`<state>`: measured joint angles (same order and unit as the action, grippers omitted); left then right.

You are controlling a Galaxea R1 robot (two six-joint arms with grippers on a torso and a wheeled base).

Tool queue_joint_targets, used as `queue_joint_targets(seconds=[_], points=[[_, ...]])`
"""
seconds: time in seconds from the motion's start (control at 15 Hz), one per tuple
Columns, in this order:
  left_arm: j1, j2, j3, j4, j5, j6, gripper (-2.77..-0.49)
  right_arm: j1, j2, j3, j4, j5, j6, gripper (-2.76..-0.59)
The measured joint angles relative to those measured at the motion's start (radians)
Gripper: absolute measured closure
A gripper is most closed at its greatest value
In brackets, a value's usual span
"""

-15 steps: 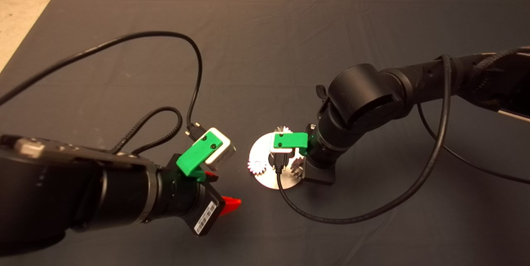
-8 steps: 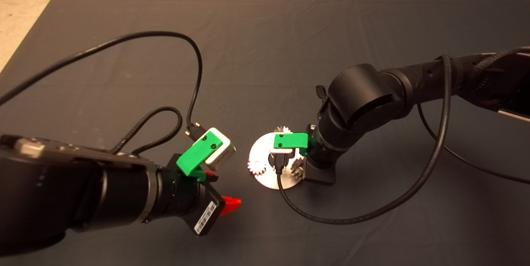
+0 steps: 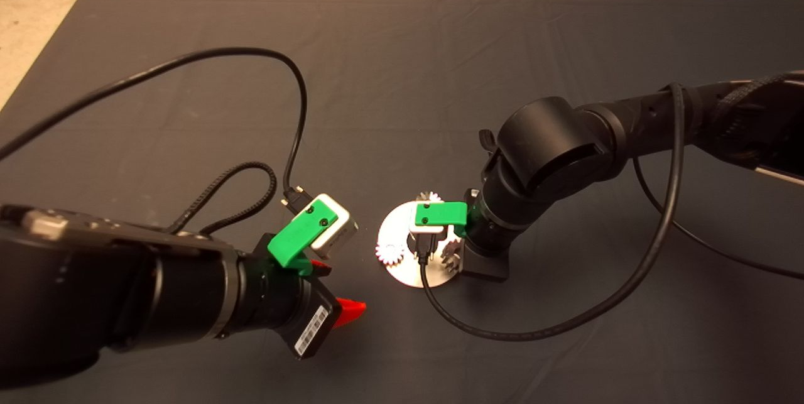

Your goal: Install three planetary gears onto the carrier pins

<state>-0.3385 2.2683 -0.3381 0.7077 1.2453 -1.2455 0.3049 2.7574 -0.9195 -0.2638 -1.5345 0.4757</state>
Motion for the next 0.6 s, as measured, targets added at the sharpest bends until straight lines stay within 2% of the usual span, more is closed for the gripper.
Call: queue_joint_targets(seconds=[0.6], points=[[0.000,-0.003,0.000,0.000,0.000,0.000,-1.46,-0.002,0.000,0.000,0.000,0.000,0.000,-0.90]])
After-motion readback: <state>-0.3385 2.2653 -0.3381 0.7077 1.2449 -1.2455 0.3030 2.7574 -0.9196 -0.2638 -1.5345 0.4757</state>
